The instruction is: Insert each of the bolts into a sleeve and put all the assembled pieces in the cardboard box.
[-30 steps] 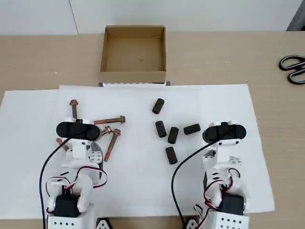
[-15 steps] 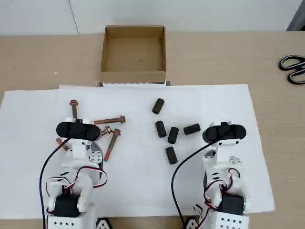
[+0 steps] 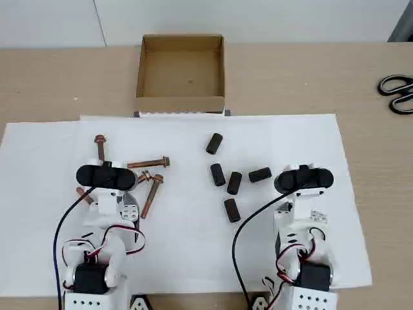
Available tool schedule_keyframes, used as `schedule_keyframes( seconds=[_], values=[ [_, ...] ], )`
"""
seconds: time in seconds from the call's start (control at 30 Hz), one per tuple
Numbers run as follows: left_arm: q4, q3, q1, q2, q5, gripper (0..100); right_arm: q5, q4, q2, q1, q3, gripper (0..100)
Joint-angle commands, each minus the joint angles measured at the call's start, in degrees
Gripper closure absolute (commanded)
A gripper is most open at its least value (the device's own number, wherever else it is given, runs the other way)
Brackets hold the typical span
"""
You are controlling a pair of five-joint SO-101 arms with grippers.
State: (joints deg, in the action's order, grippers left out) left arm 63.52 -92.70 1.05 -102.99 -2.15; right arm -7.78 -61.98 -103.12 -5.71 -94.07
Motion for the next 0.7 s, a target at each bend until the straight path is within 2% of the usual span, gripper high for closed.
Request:
schedule_keyframes(
  seconds=[0.0, 0.53, 0.67],
  values=[
    [-0.79, 0.13, 0.26, -0.62, 0.18, 99, -0.70, 1.19, -0.84, -0.04, 0.18, 99.5],
    [-1.49, 0.04, -1.32, -0.62, 0.09, 99, -0.35, 1.27, -0.84, -0.04, 0.18, 99.5],
    [0.26, 0.40, 0.09, -0.62, 0.09, 99, 0.88, -0.13, -0.84, -0.22, 1.85, 99.5]
  ],
)
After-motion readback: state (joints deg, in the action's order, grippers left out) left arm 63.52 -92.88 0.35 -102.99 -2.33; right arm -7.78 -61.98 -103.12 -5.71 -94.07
